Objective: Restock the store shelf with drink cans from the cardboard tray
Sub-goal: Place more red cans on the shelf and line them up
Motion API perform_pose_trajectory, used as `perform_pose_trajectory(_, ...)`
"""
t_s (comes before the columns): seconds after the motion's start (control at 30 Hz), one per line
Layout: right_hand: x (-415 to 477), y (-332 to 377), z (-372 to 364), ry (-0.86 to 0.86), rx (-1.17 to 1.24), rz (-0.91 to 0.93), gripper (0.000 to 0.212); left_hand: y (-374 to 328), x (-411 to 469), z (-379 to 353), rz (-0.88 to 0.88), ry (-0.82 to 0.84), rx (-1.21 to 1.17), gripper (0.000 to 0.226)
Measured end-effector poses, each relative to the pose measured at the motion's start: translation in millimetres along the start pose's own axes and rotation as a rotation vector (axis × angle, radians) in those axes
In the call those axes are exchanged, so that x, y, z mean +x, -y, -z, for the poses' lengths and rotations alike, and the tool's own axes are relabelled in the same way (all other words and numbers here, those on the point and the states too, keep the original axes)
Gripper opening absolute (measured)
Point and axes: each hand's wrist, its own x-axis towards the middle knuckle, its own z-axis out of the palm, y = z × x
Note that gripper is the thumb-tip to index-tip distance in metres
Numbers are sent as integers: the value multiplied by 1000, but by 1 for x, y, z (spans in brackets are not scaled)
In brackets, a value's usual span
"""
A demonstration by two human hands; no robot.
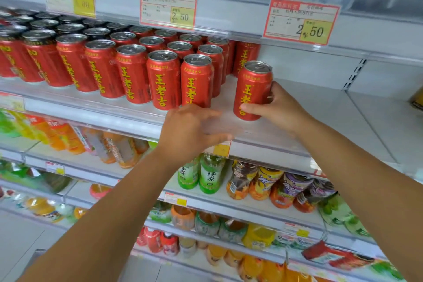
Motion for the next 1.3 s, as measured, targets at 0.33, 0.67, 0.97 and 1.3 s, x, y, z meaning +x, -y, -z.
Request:
perform_pose_trajectory(0.33,37,-1,-16,-152,74,-41,81,27,-4,-22,-254,-151,39,52)
perform_pose_trajectory(0.67,69,-3,-28,-228,-16,16,69,29,-6,-24,-262,-154,61,51)
perform_pose_trajectory(0.97,78,-7,-39,-301,-94,30,63,28,-6,-23,-245,-146,79,51)
perform_pose_trajectory(1.3,80,-4,-42,-291,-140,-5,61,27,-7,-22,-255,-158,97,50)
